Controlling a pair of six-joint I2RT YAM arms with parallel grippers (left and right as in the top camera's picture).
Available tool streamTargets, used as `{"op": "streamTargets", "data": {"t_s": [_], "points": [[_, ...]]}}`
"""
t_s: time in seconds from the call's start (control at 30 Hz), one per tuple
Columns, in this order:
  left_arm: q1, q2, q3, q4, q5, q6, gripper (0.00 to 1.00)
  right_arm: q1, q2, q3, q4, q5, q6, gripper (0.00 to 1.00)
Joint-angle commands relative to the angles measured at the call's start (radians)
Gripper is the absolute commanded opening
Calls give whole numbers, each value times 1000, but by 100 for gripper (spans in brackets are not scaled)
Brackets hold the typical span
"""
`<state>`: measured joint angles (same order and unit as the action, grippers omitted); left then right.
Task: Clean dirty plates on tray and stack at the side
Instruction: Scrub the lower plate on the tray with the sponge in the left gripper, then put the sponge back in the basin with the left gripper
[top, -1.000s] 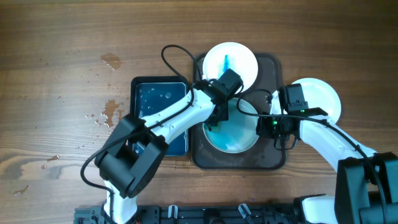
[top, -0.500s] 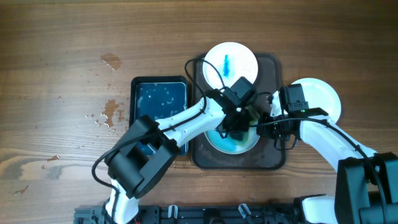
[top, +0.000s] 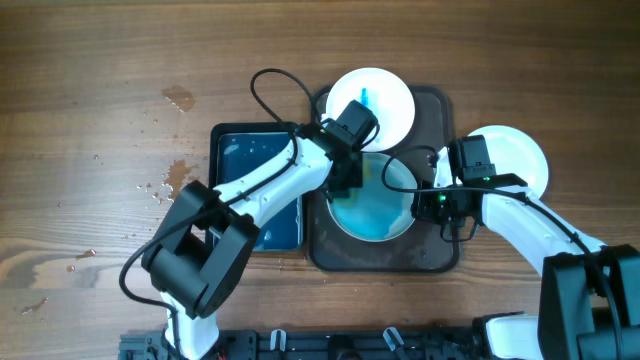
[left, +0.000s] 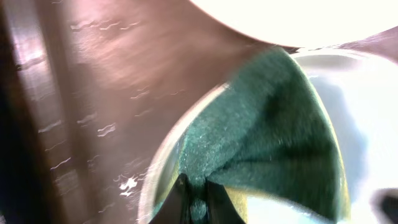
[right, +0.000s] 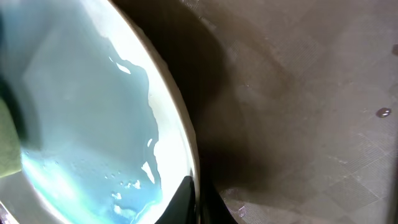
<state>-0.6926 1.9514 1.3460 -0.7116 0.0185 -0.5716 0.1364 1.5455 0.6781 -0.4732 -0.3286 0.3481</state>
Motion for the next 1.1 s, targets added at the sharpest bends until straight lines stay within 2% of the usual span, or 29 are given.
{"op": "streamTargets", "data": {"t_s": [0.0,0.2,0.37,0.43,0.5,0.6,0.67,0.9,1.07], "points": [[-35,59,-5,124,208,14,4,-5,20,-23,-11,64,-4,4],[-137,117,-5,269,439,16,4,-5,20,-23,-10,63,-4,4],[-146,117,-5,290,517,53,4,-5,20,-23,-10,57,-4,4],[-149,117,-5,264,504,52,4,-5,20,-23,-11,56,-4,4],[-132,117,-5,191,410,51,4,-5,20,-23,-13,56,-4,4],[-65,112,-5,-7,194,52,4,-5,20,-23,-13,56,-4,4],[-5,100,-5,-66,140,61,4,-5,19,-23,-13,56,-4,4],[129,-33,-5,-96,69,105,4,-5,19,-23,-13,56,-4,4],[182,-251,-5,-137,201,117,4,-5,19,-23,-13,57,-5,4]]}}
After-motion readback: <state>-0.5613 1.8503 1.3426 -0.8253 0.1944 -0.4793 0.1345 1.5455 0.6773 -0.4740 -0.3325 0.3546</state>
